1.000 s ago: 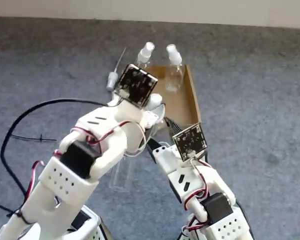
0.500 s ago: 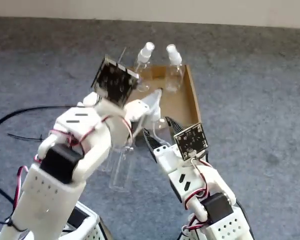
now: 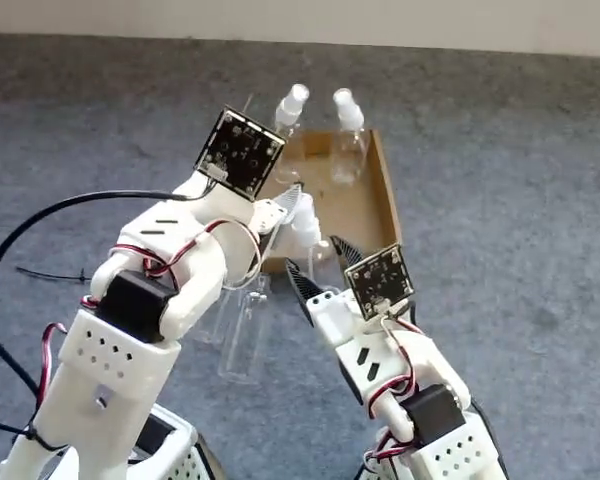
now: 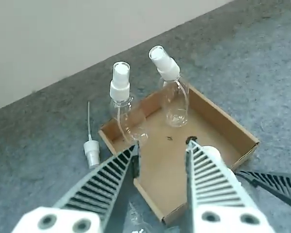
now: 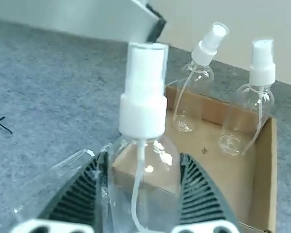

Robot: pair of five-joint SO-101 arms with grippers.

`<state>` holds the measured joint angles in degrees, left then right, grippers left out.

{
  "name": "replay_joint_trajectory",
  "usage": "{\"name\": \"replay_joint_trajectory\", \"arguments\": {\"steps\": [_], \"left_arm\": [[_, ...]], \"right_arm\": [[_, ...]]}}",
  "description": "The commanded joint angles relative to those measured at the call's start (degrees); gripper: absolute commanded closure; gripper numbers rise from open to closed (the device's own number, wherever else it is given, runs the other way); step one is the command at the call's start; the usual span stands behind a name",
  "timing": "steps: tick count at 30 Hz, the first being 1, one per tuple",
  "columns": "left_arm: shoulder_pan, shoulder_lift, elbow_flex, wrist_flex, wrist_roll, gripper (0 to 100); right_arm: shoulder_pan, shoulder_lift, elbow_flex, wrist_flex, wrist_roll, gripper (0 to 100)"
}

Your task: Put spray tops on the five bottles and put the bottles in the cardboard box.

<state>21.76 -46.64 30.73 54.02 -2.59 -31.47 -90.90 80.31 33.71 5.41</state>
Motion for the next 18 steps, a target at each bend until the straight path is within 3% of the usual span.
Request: {"name": "replay_joint_trajectory", "arguments": {"steps": [1,8,11,14,18], "left_arm": [[-1.27,-0.31,-1.63,0.62,-0.97,84],[-10.33,-0.31,-7.96,2.99,-0.97,84],[-16.75,-0.4,-7.69,5.45,-0.88,84],[-22.02,-0.48,-2.86,6.86,-0.79,84],[-23.43,-5.05,11.91,2.99,-1.05,84]], "right_arm": [[-0.22,-0.92,-1.01,-1.27,-0.18,99.4],[0.13,-1.01,-1.36,-1.54,-0.18,99.4],[3.91,-0.92,-2.33,-3.74,-0.18,99.4],[7.6,-0.31,-4.26,-11.74,-0.18,99.4],[8.13,4.53,-7.25,-16.4,-0.18,99.4]]}}
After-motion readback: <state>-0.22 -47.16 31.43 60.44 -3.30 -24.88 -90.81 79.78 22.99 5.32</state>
